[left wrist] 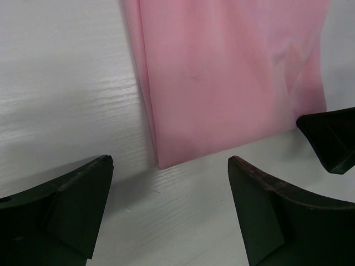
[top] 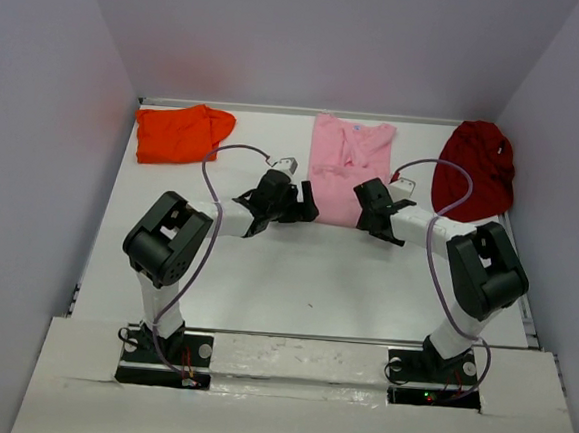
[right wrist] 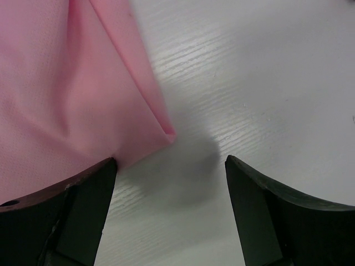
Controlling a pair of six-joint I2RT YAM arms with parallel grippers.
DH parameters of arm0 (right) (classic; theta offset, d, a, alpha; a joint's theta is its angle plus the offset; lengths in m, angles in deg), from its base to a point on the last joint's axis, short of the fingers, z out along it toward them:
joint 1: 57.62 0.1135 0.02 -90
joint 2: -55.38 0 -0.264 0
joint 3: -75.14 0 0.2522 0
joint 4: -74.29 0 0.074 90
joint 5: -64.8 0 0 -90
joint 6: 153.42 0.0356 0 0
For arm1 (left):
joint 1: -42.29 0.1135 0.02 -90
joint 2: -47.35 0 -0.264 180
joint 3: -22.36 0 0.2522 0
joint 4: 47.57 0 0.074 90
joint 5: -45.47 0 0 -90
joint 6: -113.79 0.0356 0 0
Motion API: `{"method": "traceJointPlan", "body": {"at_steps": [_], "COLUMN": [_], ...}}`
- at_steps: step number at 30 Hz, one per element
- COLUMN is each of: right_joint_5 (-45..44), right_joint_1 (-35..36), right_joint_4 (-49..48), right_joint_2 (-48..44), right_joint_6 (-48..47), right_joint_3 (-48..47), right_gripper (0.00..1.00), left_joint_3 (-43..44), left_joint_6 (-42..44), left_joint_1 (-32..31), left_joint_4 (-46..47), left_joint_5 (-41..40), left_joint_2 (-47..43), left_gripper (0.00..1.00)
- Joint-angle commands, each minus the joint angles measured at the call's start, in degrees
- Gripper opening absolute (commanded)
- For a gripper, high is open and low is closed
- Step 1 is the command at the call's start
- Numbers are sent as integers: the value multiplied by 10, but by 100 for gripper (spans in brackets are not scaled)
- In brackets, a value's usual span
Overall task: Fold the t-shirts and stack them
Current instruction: Fold the tshirt
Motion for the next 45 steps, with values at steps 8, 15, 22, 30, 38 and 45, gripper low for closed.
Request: {"method": "traceJointPlan", "body": {"at_steps": [8,15,22,30,38,45], "right_joint_5": [-32,54,61,63,179,173], "right_joint_1": [-28,-65,-72,-72,-171,-184], "right_joint_4": [11,-95,-103,-132,-171,-176], "right_joint_2": [-15,-81,-138,-196,-126,-97], "right_joint_6": [17,1,-42,-106,-70,-79], "right_joint_3": [3,83,83,80,97,90], "right_gripper": [83,79,78,79,79,79], "left_joint_3": [32,33,34,41,51,64], "left_joint_6": [17,18,14,-2,-39,-71], "left_joint_1": [-2,-2,-2,-4,-15,-21], "left_joint_4": [4,4,4,5,9,11], "left_joint_5": [15,19,21,24,35,59], "left_joint_2": [14,20,14,16,21,42], "left_gripper": [92,91,91,91,91,88]}}
